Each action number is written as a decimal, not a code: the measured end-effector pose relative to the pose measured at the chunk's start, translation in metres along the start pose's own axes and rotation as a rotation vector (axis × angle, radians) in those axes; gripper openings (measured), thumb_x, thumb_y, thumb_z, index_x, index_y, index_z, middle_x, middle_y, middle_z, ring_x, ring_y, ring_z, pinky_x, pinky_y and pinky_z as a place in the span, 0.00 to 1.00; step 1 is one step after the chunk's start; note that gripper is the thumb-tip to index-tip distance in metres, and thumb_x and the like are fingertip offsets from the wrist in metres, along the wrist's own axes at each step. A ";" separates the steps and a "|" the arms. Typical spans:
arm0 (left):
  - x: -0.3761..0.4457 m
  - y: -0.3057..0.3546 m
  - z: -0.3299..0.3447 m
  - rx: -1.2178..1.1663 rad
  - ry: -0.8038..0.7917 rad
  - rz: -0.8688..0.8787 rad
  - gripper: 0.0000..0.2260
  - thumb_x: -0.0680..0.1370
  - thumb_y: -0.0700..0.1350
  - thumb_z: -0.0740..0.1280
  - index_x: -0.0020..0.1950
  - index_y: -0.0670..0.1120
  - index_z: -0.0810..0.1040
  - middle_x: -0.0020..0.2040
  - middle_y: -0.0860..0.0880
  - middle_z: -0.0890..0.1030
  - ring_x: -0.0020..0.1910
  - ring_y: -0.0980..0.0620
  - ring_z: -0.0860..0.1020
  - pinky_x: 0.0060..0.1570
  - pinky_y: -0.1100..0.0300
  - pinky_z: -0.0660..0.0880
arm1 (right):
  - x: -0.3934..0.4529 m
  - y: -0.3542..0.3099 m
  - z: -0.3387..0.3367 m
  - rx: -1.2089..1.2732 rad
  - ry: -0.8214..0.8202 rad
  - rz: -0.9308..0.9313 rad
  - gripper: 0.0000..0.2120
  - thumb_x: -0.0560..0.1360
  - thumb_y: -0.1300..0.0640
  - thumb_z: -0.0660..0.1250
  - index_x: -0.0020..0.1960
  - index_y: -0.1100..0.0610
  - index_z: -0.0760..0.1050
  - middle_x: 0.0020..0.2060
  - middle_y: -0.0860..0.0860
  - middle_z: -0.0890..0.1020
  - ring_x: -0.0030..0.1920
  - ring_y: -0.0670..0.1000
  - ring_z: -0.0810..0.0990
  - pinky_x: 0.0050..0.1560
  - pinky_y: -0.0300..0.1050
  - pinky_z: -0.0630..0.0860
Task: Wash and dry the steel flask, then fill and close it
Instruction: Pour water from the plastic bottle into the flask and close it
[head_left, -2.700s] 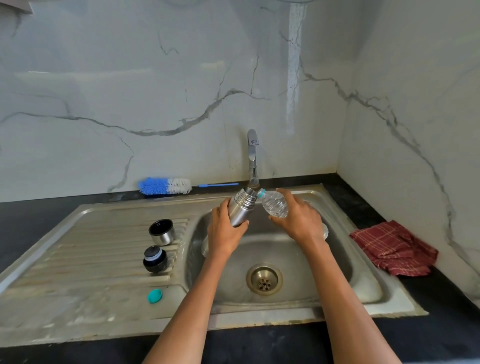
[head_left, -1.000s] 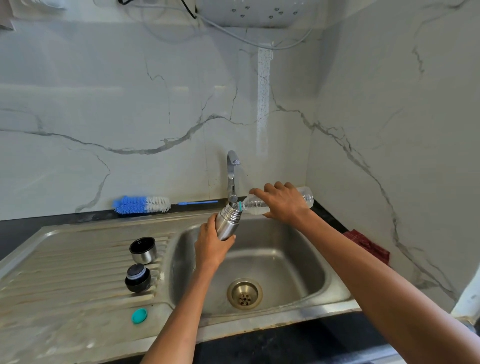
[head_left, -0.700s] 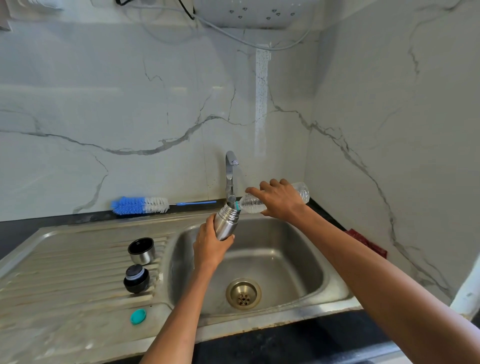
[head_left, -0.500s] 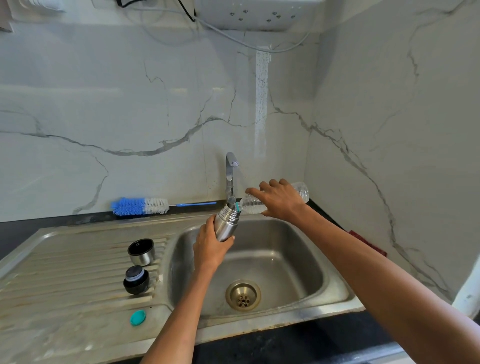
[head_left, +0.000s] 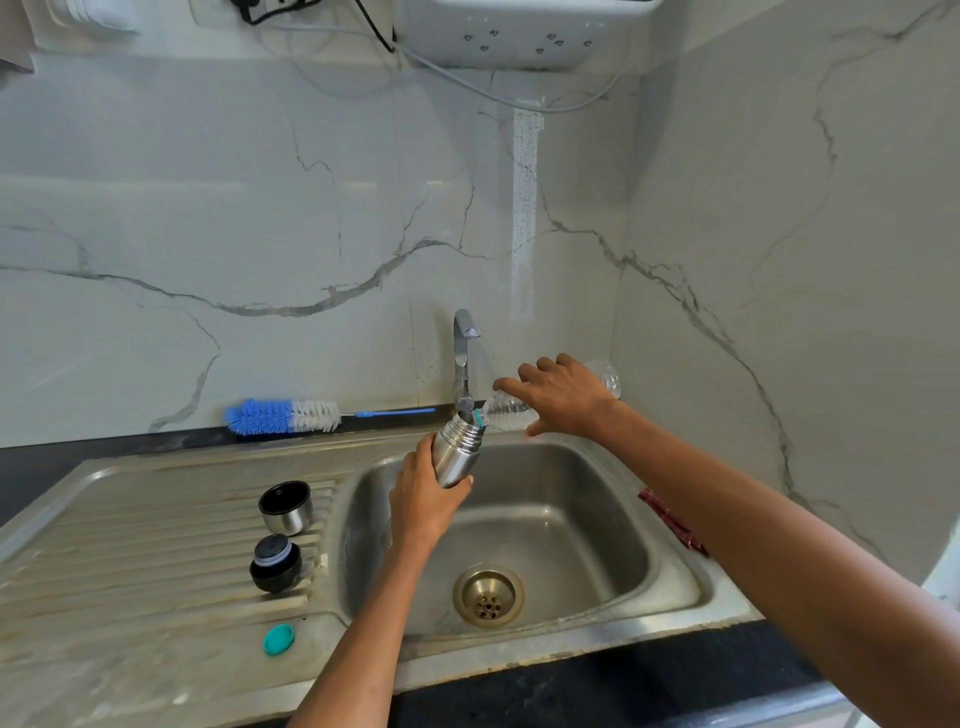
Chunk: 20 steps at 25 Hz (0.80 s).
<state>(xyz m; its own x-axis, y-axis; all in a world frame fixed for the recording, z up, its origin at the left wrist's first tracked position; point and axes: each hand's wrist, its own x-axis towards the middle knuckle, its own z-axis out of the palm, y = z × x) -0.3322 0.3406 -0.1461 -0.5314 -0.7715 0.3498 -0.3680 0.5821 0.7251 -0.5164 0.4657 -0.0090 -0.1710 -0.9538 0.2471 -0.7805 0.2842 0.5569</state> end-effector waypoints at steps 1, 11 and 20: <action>0.000 0.000 0.000 0.000 0.001 0.002 0.38 0.71 0.55 0.77 0.76 0.52 0.64 0.68 0.47 0.75 0.62 0.44 0.76 0.59 0.42 0.77 | 0.000 0.001 0.000 -0.001 0.003 -0.005 0.41 0.74 0.36 0.71 0.78 0.45 0.56 0.65 0.54 0.75 0.61 0.57 0.76 0.62 0.52 0.72; -0.002 0.003 0.000 0.021 -0.011 0.004 0.39 0.72 0.56 0.77 0.78 0.52 0.63 0.69 0.47 0.74 0.63 0.44 0.75 0.59 0.41 0.77 | 0.001 0.006 -0.002 -0.032 -0.004 -0.056 0.45 0.70 0.28 0.67 0.79 0.45 0.56 0.62 0.53 0.77 0.57 0.55 0.77 0.57 0.50 0.72; -0.003 0.004 -0.001 -0.011 -0.005 -0.001 0.38 0.72 0.55 0.77 0.77 0.52 0.64 0.69 0.47 0.74 0.63 0.44 0.76 0.59 0.42 0.77 | 0.005 0.007 -0.006 -0.009 -0.029 -0.046 0.41 0.74 0.32 0.68 0.79 0.42 0.54 0.66 0.53 0.74 0.61 0.57 0.75 0.61 0.54 0.72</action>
<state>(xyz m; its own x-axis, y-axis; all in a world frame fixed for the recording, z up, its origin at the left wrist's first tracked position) -0.3311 0.3451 -0.1431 -0.5350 -0.7710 0.3456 -0.3606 0.5783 0.7318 -0.5191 0.4639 0.0009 -0.1524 -0.9684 0.1976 -0.7825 0.2404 0.5744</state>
